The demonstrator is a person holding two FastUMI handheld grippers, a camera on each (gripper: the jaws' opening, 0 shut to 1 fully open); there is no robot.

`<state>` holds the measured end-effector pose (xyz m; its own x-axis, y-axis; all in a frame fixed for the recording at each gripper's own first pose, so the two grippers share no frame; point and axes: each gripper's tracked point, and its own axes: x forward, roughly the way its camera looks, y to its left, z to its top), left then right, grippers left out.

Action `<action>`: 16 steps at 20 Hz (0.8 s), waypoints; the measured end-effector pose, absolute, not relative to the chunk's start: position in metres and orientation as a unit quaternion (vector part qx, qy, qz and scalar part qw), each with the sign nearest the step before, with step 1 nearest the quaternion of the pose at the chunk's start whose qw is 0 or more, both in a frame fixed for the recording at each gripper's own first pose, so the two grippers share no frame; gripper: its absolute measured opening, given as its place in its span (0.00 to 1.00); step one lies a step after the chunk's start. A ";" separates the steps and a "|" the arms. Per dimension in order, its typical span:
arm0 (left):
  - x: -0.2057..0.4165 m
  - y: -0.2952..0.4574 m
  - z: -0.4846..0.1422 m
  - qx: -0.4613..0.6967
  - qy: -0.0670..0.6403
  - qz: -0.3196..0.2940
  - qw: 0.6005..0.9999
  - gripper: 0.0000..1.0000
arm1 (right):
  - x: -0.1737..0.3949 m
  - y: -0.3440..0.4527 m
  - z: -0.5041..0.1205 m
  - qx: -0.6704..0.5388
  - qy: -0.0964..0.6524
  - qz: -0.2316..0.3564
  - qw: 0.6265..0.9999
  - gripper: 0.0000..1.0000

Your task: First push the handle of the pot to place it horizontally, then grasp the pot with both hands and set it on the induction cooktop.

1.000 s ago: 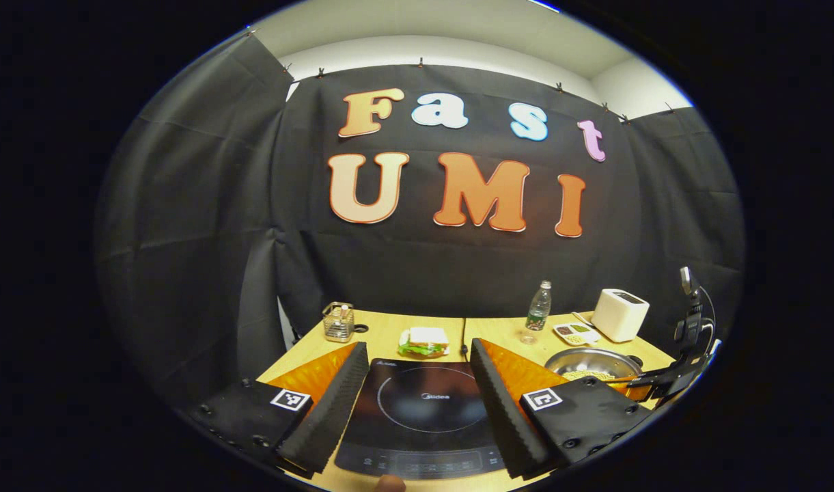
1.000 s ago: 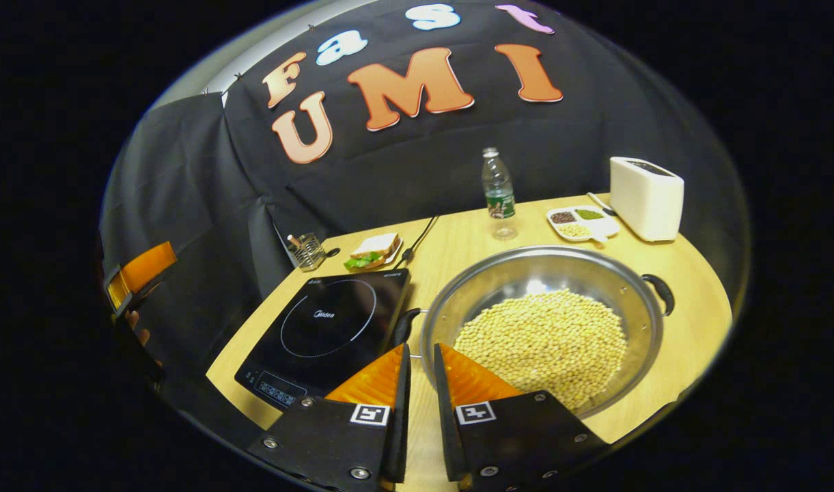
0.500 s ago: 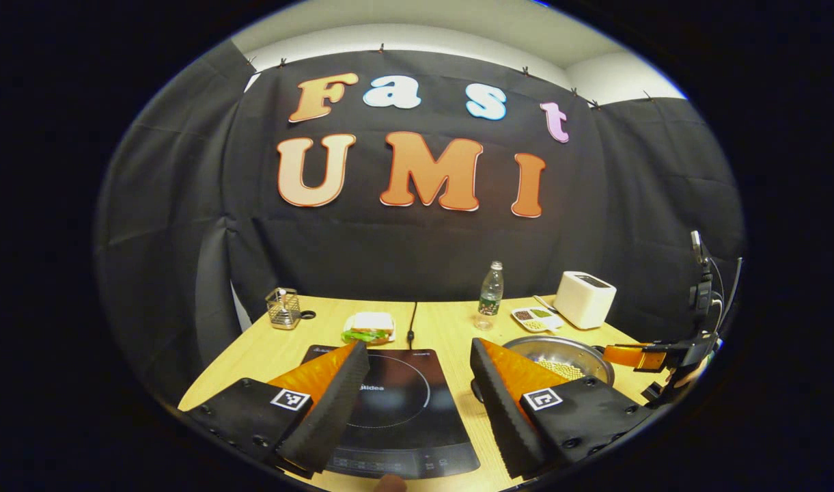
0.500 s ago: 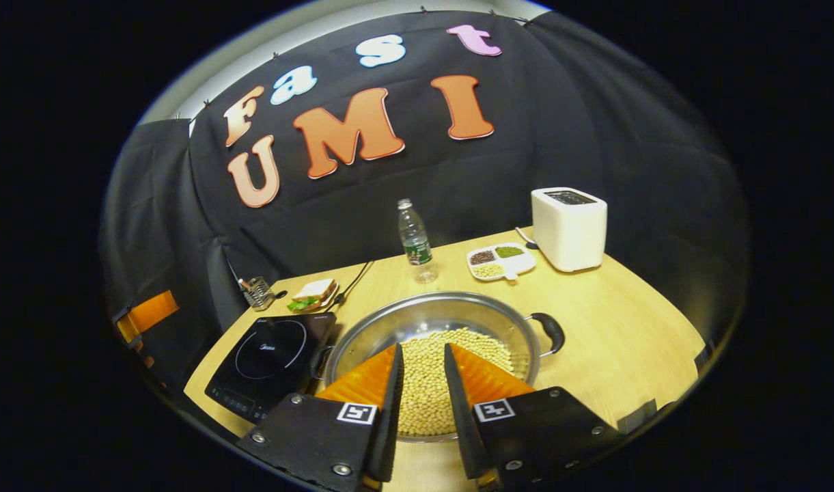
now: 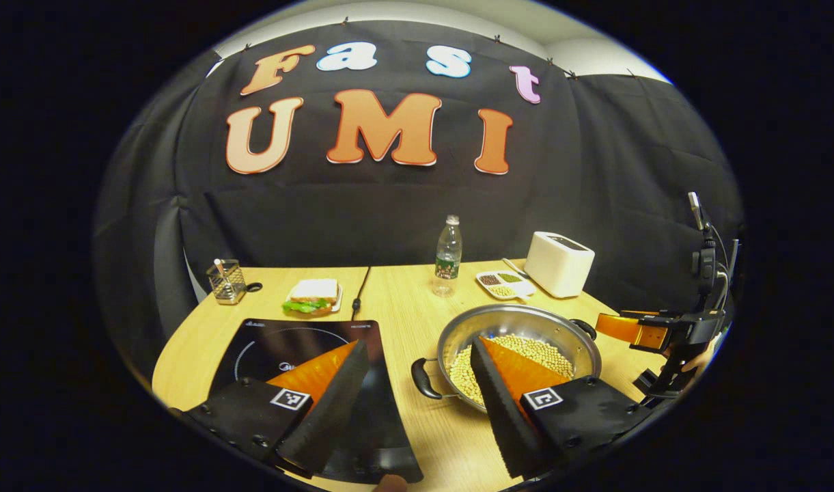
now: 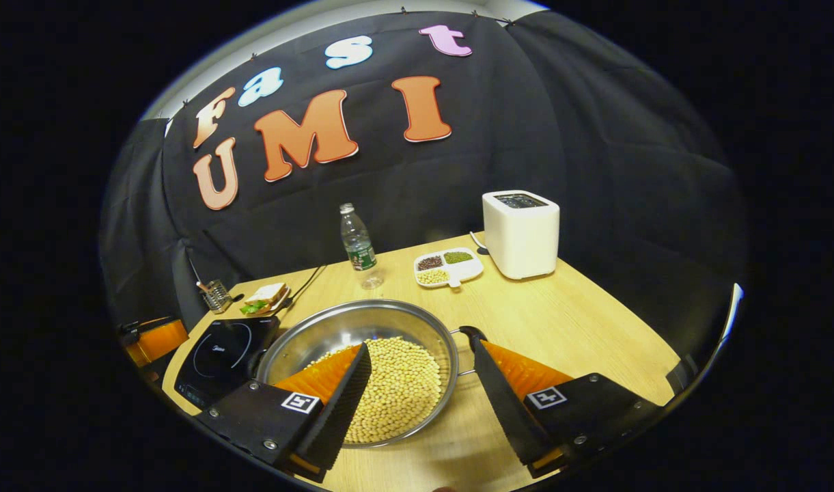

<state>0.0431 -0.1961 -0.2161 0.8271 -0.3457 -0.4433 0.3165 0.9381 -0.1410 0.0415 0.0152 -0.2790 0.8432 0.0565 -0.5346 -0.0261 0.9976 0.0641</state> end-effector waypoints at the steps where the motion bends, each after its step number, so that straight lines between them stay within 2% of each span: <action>1: 0.045 -0.204 -0.224 -0.031 0.247 -0.178 0.952 0.98 | 0.045 0.009 -0.283 0.021 0.283 0.015 0.959 0.95; 12: 0.070 -0.254 -0.311 -0.032 0.346 -0.193 0.917 0.99 | 0.079 -0.018 -0.326 -0.016 0.324 -0.003 0.946 0.96; 16: 0.080 -0.251 -0.316 -0.012 0.345 -0.182 0.921 0.98 | 0.087 -0.022 -0.341 -0.018 0.338 -0.005 0.941 0.96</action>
<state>0.0799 -0.2510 -0.3163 0.6962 -0.3436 -0.6303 0.3271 0.9334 -0.1475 0.0870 -0.0217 -0.3408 0.7715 -0.0216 -0.6359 -0.0028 0.9993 -0.0373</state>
